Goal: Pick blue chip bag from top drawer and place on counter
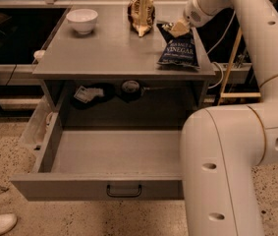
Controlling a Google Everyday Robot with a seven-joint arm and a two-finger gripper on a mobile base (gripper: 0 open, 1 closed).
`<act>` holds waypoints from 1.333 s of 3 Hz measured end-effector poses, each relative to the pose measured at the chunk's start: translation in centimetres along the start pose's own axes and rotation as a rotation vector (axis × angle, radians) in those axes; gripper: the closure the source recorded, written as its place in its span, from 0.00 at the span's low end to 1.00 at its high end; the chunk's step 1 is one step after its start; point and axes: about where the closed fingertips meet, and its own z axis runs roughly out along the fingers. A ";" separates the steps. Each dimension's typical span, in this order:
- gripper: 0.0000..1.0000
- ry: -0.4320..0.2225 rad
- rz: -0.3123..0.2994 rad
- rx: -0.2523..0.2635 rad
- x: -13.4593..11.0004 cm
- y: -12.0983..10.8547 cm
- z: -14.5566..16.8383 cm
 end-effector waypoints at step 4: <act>0.00 0.000 0.000 0.000 0.0 0.0 0.0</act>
Offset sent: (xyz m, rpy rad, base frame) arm 0.0000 0.0000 0.0000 0.0000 0.0000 0.0000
